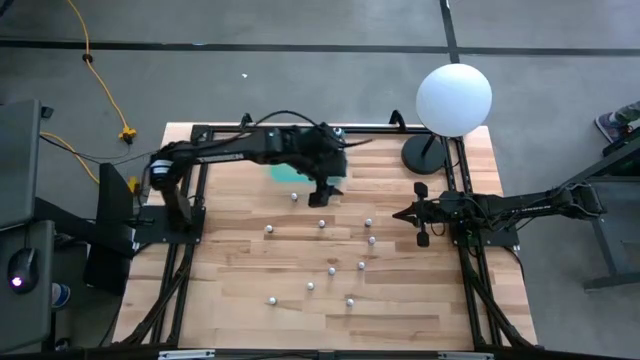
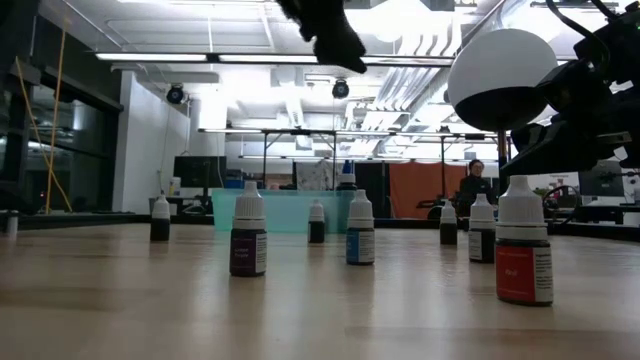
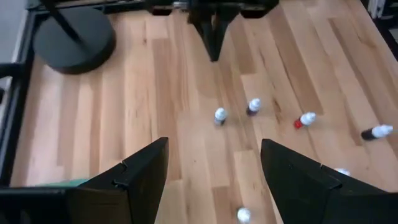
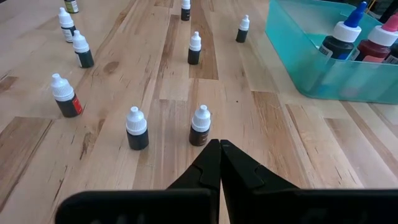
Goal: Pick & Place food coloring
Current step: Put the small black food coloring bottle into the blue transparent bin
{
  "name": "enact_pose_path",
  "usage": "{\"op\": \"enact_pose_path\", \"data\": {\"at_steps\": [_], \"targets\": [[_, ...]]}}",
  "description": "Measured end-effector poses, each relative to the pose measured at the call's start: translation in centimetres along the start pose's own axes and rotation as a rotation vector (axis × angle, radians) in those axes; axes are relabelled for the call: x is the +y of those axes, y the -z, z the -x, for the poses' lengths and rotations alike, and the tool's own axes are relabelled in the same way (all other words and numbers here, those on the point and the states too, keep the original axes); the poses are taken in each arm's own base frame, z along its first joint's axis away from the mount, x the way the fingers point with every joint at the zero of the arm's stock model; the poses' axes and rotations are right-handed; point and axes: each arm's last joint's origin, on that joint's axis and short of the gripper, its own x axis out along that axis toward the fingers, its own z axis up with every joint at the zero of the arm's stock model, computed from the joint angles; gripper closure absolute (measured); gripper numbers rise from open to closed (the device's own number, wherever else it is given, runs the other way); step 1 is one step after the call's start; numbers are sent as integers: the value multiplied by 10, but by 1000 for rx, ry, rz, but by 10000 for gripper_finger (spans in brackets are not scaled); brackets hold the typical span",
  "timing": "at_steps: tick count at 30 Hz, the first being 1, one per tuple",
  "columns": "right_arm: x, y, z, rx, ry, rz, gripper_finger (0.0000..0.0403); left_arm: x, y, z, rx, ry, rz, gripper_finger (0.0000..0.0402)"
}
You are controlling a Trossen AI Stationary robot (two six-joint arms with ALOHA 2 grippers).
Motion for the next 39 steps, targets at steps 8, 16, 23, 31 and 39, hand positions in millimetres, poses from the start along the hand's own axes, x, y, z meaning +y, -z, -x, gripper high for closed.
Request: {"op": "enact_pose_path", "data": {"at_steps": [8,16,23,31,39], "targets": [[0,0,0,2,-1,0,402,-11,-23,-41,59,-2,-20,153],[0,0,0,2,0,0,402,-24,-19,-97,110,32,25,153],[0,0,0,0,0,0,402,-31,-8,-135,144,27,35,153],[0,0,0,1,0,0,402,-33,3,-159,165,28,35,153],[0,0,0,0,0,0,402,-35,13,-184,178,11,28,153]]}}
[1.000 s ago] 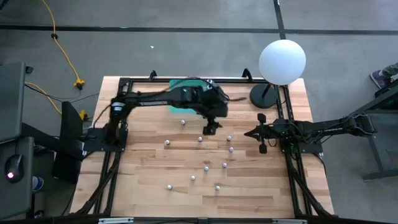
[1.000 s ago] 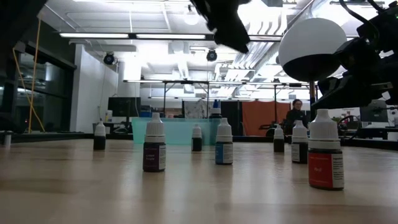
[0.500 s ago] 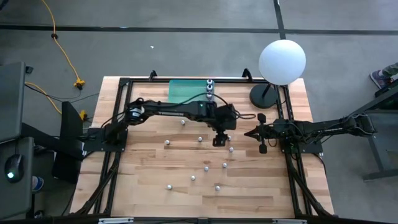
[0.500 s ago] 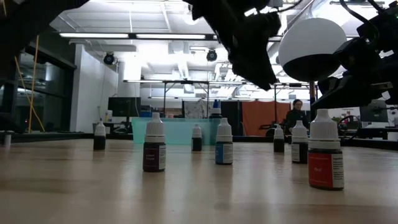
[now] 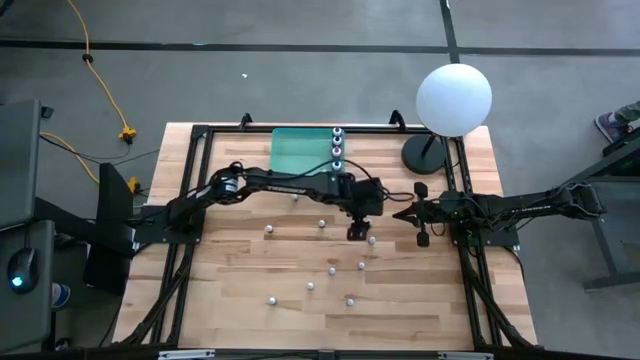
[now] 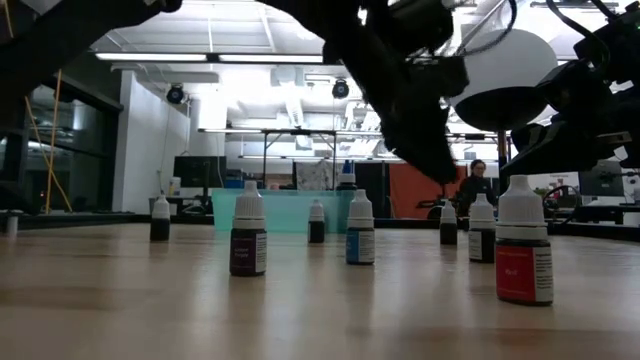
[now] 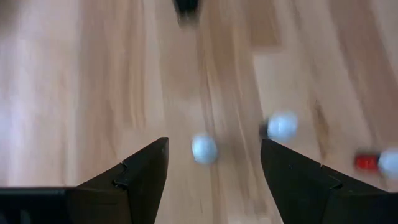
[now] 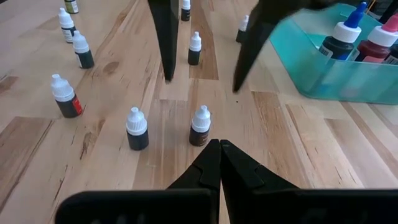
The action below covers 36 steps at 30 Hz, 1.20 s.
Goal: Pick & Place food coloring
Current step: Put the small black food coloring bottle into the blue transparent bin
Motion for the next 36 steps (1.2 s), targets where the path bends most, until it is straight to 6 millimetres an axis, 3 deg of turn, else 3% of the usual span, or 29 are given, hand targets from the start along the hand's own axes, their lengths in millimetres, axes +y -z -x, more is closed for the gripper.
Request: {"op": "enact_pose_path", "data": {"at_steps": [5,14,24,36], "targets": [[0,0,0,1,0,0,402,0,7,-12,37,-10,6,153],[0,0,0,1,0,0,402,1,6,-13,30,-20,2,153],[0,0,0,0,0,0,402,-2,14,-31,55,-15,2,153],[0,0,0,1,0,0,402,-5,13,-37,37,-14,-4,153]]}}
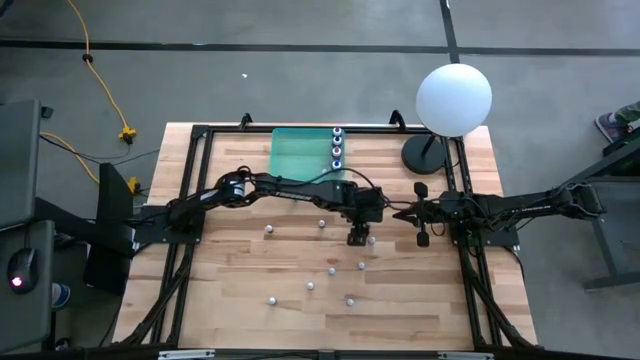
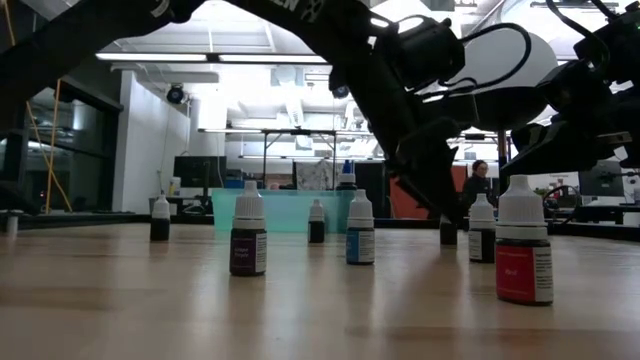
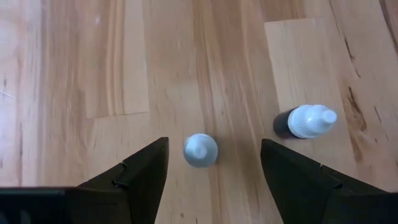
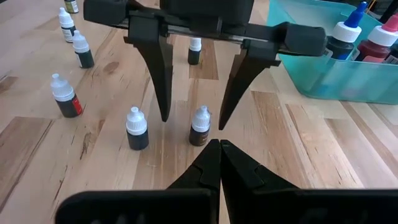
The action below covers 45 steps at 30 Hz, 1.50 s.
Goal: Pick & Place food coloring
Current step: Put the small black food coloring bottle into the blue transparent bin
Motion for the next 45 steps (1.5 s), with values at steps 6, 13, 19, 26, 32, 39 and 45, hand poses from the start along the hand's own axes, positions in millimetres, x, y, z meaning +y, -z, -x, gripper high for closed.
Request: {"op": "enact_pose_path", "data": {"at_steps": [6,13,19,26,32,39,45], "targets": [[0,0,0,-1,0,0,402,0,0,0,2,0,1,158],[0,0,0,-1,0,0,402,0,0,0,1,3,3,222],[0,0,0,-1,0,0,402,0,0,0,1,3,4,269],[0,0,0,0,0,0,402,1,0,0,1,2,24,283],[0,0,0,-1,0,0,402,0,0,0,-4,32,27,284],[0,0,0,-1,0,0,402,0,-3,5,-19,34,29,296],[0,0,0,-1,1,0,402,1,-11,15,-26,33,28,355]]}}
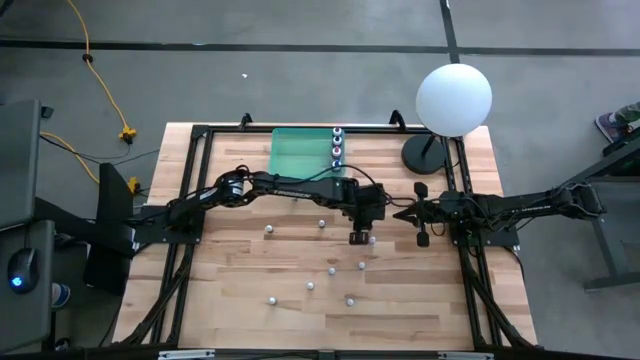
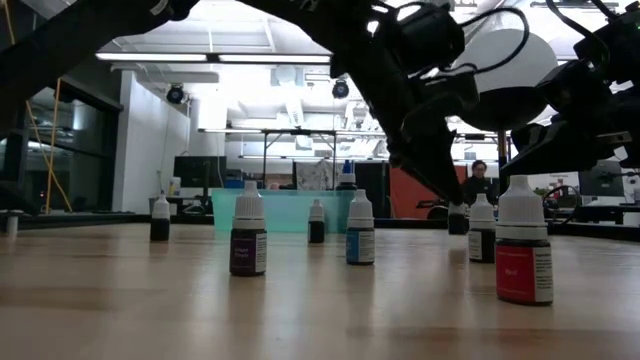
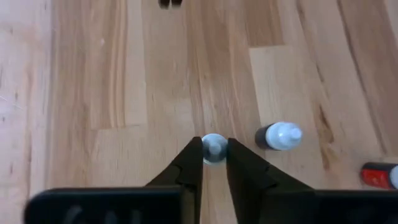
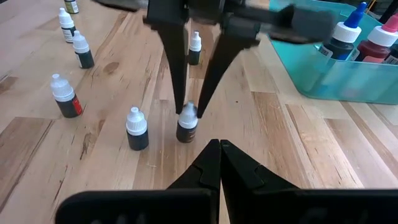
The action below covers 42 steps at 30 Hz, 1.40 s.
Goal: Pick & Place food coloring
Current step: Put the small black food coloring bottle into the blue transparent bin, then put the small green food coloring bottle into the blue transparent bin
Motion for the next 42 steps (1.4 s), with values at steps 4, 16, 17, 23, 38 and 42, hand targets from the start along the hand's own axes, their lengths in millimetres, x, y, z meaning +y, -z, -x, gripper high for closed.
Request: {"op": "enact_pose_path", "data": {"at_steps": [4,16,17,23,38,42], "targets": [[0,0,0,0,0,0,402,0,2,0,17,3,-6,385],[0,0,0,0,0,0,402,-1,3,4,40,7,-6,399],[0,0,0,0,-1,0,402,-1,2,4,35,7,-7,398],[0,0,0,0,0,0,402,-1,2,4,38,7,-7,401],[0,0,0,0,0,0,402,2,5,5,63,-48,-3,396],[0,0,0,0,-1,0,402,3,7,5,83,-32,-8,390]]}}
